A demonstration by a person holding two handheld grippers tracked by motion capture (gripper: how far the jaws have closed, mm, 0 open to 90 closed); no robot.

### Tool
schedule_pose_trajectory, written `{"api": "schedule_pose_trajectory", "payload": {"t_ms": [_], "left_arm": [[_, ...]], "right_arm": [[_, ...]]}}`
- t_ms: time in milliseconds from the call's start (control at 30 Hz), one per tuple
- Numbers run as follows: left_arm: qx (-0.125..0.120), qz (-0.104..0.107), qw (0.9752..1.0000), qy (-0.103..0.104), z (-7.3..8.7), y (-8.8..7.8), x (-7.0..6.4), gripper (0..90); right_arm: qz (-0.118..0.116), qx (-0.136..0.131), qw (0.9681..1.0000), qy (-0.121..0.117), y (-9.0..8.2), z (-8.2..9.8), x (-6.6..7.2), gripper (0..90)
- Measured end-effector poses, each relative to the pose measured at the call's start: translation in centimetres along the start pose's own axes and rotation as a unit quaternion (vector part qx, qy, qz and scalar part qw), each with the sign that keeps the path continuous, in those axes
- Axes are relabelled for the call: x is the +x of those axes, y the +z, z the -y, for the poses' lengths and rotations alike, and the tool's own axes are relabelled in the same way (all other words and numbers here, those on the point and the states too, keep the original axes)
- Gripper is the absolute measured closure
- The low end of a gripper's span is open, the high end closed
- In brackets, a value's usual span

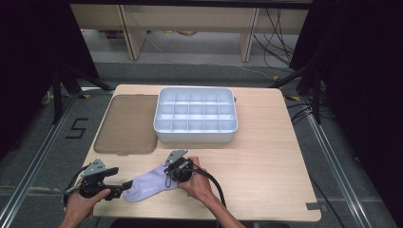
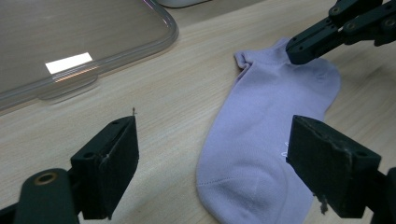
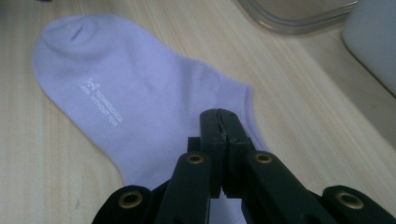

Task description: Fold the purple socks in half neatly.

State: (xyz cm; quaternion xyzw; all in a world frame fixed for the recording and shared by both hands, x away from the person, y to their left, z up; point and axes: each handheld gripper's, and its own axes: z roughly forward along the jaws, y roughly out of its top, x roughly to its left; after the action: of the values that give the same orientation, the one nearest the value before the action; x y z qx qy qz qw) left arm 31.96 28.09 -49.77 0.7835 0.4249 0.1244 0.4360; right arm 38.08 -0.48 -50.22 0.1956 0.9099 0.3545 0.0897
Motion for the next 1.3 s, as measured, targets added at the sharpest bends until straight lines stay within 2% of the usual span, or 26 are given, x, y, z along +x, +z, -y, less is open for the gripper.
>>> {"api": "schedule_pose_trajectory", "payload": {"t_ms": [33, 100, 300, 333, 567, 633, 700, 733, 767, 933, 967, 1033, 1100, 1133, 1233, 1300], "left_arm": [[-0.001, 0.001, 1.0, -0.002, 0.0, 0.1, 0.0, 15.9], [-0.001, 0.004, 1.0, 0.002, 0.0, 0.1, 0.0, 15.9], [-0.005, 0.003, 1.0, -0.002, 0.1, 0.2, -0.1, 15.9], [-0.006, 0.004, 1.0, 0.002, 0.1, 0.1, -0.1, 15.9], [-0.001, 0.009, 0.9999, 0.006, 0.0, 0.1, -0.1, 15.9], [0.002, 0.012, 0.9999, 0.003, 0.0, 0.1, -0.2, 15.9], [-0.001, 0.015, 0.9999, 0.007, 0.0, 0.3, -0.2, 15.8], [-0.007, 0.015, 0.9998, 0.006, 0.1, 0.4, -0.3, 15.8], [0.001, 0.016, 0.9998, 0.011, 0.0, 0.3, -0.3, 15.8], [0.0, 0.018, 0.9998, 0.007, 0.0, 0.4, -0.3, 15.8], [-0.002, 0.028, 0.9996, -0.003, 0.1, 0.4, -0.3, 15.8], [-0.002, 0.036, 0.9993, -0.01, 0.1, 0.4, -0.3, 15.8], [0.003, 0.041, 0.9992, -0.005, 0.1, 0.5, -0.3, 16.0], [-0.001, 0.039, 0.9992, -0.01, 0.1, 0.7, -0.5, 16.1], [0.006, 0.045, 0.999, 0.002, 0.0, 0.9, -0.7, 16.3], [0.001, 0.047, 0.9989, 0.0, 0.0, 1.3, -1.1, 16.8]], "right_arm": [[-0.004, 0.004, 0.9999, -0.011, 0.2, 0.0, 0.0, 90.0], [-0.003, 0.016, 0.9998, -0.009, 0.6, 0.2, -0.1, 90.0], [-0.005, 0.012, 0.9999, -0.007, 0.3, 0.6, -0.5, 90.0], [-0.003, 0.013, 0.9999, -0.006, 0.2, 0.7, -0.5, 90.0], [0.003, 0.016, 0.9999, 0.007, -1.4, 2.3, -1.4, 90.0], [0.008, 0.024, 0.9996, 0.013, -2.0, 2.7, -1.8, 90.0], [0.016, 0.023, 0.9995, 0.012, -2.4, 3.2, -2.0, 90.0], [0.012, 0.029, 0.9994, 0.018, -2.7, 3.4, -2.1, 90.0], [0.018, 0.028, 0.9994, 0.012, -3.0, 3.6, -2.3, 90.0], [0.032, 0.035, 0.9986, 0.022, -4.4, 4.9, -2.8, 90.0], [0.03, 0.034, 0.9985, 0.03, -4.7, 5.2, -2.9, 90.0], [0.032, 0.03, 0.9983, 0.037, -5.1, 5.7, -3.1, 90.0], [0.035, 0.031, 0.998, 0.042, -5.5, 6.2, -3.3, 90.0], [0.032, 0.035, 0.9979, 0.043, -5.8, 6.4, -3.4, 90.0], [0.041, 0.034, 0.9976, 0.045, -6.3, 6.9, -3.5, 90.0], [0.041, 0.034, 0.9975, 0.047, -6.6, 7.2, -3.6, 90.0]]}}
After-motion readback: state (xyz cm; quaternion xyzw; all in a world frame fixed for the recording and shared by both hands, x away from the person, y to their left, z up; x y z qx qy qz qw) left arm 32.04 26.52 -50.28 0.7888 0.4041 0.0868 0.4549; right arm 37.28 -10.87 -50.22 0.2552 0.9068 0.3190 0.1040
